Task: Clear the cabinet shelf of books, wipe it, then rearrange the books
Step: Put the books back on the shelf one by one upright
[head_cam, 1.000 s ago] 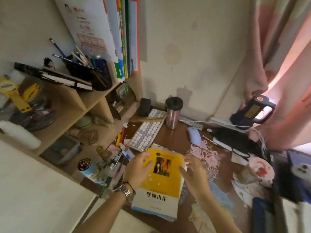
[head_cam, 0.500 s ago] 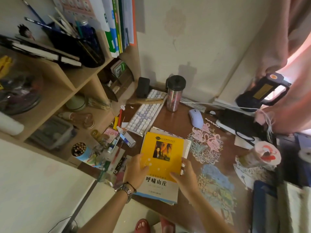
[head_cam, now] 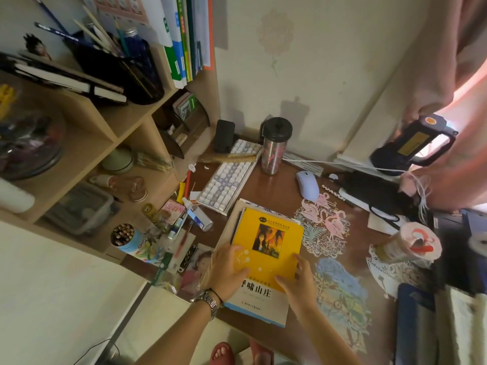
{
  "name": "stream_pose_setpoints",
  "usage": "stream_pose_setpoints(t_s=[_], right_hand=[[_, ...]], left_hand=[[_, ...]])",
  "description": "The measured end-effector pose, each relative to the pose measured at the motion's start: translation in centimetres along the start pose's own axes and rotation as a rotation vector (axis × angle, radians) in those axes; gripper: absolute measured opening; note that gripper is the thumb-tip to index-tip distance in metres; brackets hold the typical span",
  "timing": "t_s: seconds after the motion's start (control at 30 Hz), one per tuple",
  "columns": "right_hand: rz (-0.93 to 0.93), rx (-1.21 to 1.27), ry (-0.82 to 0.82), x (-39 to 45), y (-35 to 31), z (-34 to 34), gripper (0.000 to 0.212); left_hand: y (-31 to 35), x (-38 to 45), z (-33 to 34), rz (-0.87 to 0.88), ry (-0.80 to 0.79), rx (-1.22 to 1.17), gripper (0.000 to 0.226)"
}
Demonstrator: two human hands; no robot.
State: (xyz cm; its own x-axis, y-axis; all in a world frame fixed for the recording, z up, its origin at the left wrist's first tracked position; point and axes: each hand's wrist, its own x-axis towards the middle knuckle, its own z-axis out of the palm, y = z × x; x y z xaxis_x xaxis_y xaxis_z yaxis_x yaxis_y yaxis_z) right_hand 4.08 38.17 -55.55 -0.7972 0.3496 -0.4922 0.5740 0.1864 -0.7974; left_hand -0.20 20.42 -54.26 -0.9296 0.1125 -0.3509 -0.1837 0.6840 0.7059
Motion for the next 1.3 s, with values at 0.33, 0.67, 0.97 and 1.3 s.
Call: stream_pose_setpoints(t_s=[0.33, 0.67, 0.97, 1.3], right_hand=[[0.012, -0.009, 0.062, 0.2, 0.6, -0.1, 0.072], [0.04, 0.255, 0.024, -1.7, 1.3, -1.0, 0.066], [-0.01, 0.38, -0.144, -2.0, -1.6, -1.7, 0.06], [-0.158, 0.325, -0.279, -2.5, -7.6, -0.8, 0.062]], left_hand=[[0.8, -0.1, -0.5, -0.123, -0.033, -0.335, 0.038], [2.5, -0.1, -1.9, -0.072, 0.009, -0.471, 0.04], [5.3, -1.4, -5.7, 0.094, 0.017, -0.511, 0.059], [9.9, -4.2, -8.9, 0.335, 0.175, -0.264, 0.061]])
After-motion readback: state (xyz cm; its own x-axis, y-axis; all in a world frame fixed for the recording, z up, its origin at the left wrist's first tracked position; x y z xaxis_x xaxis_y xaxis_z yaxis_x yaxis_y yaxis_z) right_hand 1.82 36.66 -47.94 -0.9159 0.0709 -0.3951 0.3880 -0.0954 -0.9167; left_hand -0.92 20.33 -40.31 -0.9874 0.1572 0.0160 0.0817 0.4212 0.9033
